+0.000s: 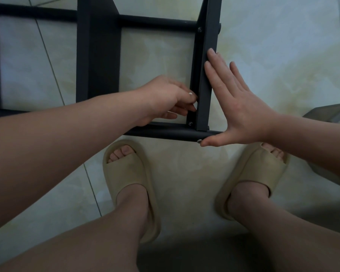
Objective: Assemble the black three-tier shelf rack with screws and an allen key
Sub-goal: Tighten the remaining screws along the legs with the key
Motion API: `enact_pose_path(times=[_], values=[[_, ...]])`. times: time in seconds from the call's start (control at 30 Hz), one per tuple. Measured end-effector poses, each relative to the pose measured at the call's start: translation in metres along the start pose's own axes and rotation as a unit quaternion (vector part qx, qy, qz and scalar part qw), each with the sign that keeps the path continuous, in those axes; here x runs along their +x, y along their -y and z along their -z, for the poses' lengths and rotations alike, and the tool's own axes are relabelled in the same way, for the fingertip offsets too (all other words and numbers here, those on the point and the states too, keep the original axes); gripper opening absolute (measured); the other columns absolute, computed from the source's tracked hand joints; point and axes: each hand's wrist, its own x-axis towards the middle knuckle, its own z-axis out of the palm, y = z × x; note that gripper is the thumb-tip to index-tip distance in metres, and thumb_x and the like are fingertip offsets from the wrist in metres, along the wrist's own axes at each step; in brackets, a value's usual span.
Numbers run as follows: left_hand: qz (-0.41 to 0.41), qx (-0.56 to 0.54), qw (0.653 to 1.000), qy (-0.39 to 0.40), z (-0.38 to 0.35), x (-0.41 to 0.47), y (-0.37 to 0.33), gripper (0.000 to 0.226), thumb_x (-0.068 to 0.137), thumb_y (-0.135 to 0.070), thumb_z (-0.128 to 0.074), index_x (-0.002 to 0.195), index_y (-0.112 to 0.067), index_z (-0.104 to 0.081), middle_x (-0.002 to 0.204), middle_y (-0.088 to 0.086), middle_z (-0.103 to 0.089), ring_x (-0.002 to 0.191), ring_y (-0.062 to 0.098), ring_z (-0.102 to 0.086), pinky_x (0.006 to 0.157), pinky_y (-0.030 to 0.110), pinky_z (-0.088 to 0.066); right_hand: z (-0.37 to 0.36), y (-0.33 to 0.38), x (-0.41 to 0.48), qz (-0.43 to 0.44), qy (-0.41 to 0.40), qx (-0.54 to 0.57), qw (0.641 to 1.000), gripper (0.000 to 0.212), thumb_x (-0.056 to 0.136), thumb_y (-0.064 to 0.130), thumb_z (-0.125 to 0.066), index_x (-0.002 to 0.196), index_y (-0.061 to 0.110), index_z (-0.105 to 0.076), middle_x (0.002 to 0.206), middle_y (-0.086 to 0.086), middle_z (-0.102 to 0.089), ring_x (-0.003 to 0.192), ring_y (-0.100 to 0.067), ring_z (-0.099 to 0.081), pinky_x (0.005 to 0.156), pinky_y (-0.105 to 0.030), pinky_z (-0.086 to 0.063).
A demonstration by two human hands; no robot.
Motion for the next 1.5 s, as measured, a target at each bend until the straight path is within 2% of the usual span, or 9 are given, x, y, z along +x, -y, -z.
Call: enact_pose_path(times=[0.13, 0.37, 0.6, 0.8, 0.97, 1.2, 1.33, 1.5], values=[[0.003, 0.035, 0.999, 0.007, 0.0, -0.001, 0.002, 0.007, 0.094, -0.022, -0.065, 0.097, -0.019, -0.071, 0.086, -0.002, -0.077, 0.08, 0.011, -0.068, 0.084, 0.032, -0.052, 0.0, -0.001, 0.0, 0.0, 0.001, 0.0, 1.0, 0.136, 0.077, 0.088, -0.055, 0.159, -0.005, 0.002, 0.167, -0.026, 0.009, 0.156, -0.035, 0.01, 0.126, -0.055, 0.001], [0.024, -0.03, 0.999, 0.001, -0.001, 0.002, 0.0, 0.004, 0.095, -0.022, -0.065, 0.096, -0.019, -0.068, 0.077, -0.004, -0.075, 0.074, 0.01, -0.069, 0.079, 0.03, -0.05, -0.001, -0.001, 0.0, 0.002, -0.001, 0.001, 1.0, 0.135, 0.077, 0.088, -0.055, 0.159, -0.003, 0.003, 0.167, -0.024, 0.01, 0.156, -0.034, 0.01, 0.127, -0.053, 0.002], [0.083, -0.042, 0.994, 0.05, 0.005, -0.001, -0.001, 0.008, 0.095, -0.023, -0.062, 0.09, -0.019, -0.067, 0.08, -0.005, -0.076, 0.082, 0.01, -0.068, 0.081, 0.026, -0.05, -0.001, -0.002, 0.0, 0.006, -0.003, 0.004, 1.0, 0.135, 0.078, 0.088, -0.054, 0.159, -0.005, 0.002, 0.167, -0.025, 0.009, 0.156, -0.035, 0.01, 0.127, -0.053, 0.002], [0.057, -0.052, 0.996, 0.055, 0.005, -0.001, 0.001, 0.009, 0.096, -0.025, -0.063, 0.092, -0.017, -0.066, 0.082, -0.003, -0.076, 0.076, 0.009, -0.07, 0.075, 0.026, -0.051, -0.002, -0.003, 0.001, 0.008, -0.004, 0.001, 1.0, 0.135, 0.078, 0.088, -0.054, 0.159, -0.005, 0.002, 0.167, -0.026, 0.01, 0.156, -0.035, 0.01, 0.126, -0.055, 0.001], [0.031, -0.031, 0.997, 0.06, 0.006, -0.001, 0.002, 0.013, 0.097, -0.024, -0.061, 0.098, -0.013, -0.067, 0.085, -0.001, -0.076, 0.079, 0.009, -0.071, 0.075, 0.028, -0.052, -0.002, -0.002, 0.001, 0.007, -0.002, 0.0, 1.0, 0.136, 0.078, 0.088, -0.054, 0.159, -0.005, 0.002, 0.167, -0.026, 0.01, 0.156, -0.036, 0.01, 0.126, -0.054, 0.002], [0.032, -0.023, 0.997, 0.063, 0.009, -0.001, 0.003, 0.013, 0.099, -0.019, -0.058, 0.107, -0.01, -0.064, 0.085, 0.0, -0.076, 0.079, 0.009, -0.07, 0.073, 0.026, -0.052, -0.002, -0.003, 0.001, 0.007, -0.005, -0.001, 1.0, 0.135, 0.078, 0.088, -0.054, 0.159, -0.004, 0.002, 0.167, -0.025, 0.009, 0.156, -0.035, 0.01, 0.126, -0.054, 0.002], [0.03, -0.01, 0.998, 0.062, 0.011, -0.001, 0.004, 0.013, 0.099, -0.016, -0.057, 0.107, -0.009, -0.063, 0.086, 0.0, -0.076, 0.079, 0.01, -0.069, 0.07, 0.024, -0.053, -0.003, -0.003, 0.001, 0.008, -0.006, 0.0, 1.0, 0.135, 0.078, 0.088, -0.054, 0.159, -0.004, 0.002, 0.167, -0.024, 0.01, 0.156, -0.035, 0.01, 0.126, -0.054, 0.002], [0.024, 0.021, 0.997, 0.073, 0.015, -0.002, 0.005, 0.012, 0.1, -0.014, -0.055, 0.101, -0.009, -0.066, 0.089, 0.0, -0.077, 0.083, 0.01, -0.069, 0.075, 0.025, -0.053, -0.003, -0.003, 0.001, 0.01, -0.009, 0.001, 1.0, 0.135, 0.078, 0.088, -0.053, 0.159, -0.004, 0.002, 0.167, -0.025, 0.009, 0.156, -0.035, 0.01, 0.126, -0.054, 0.002]])
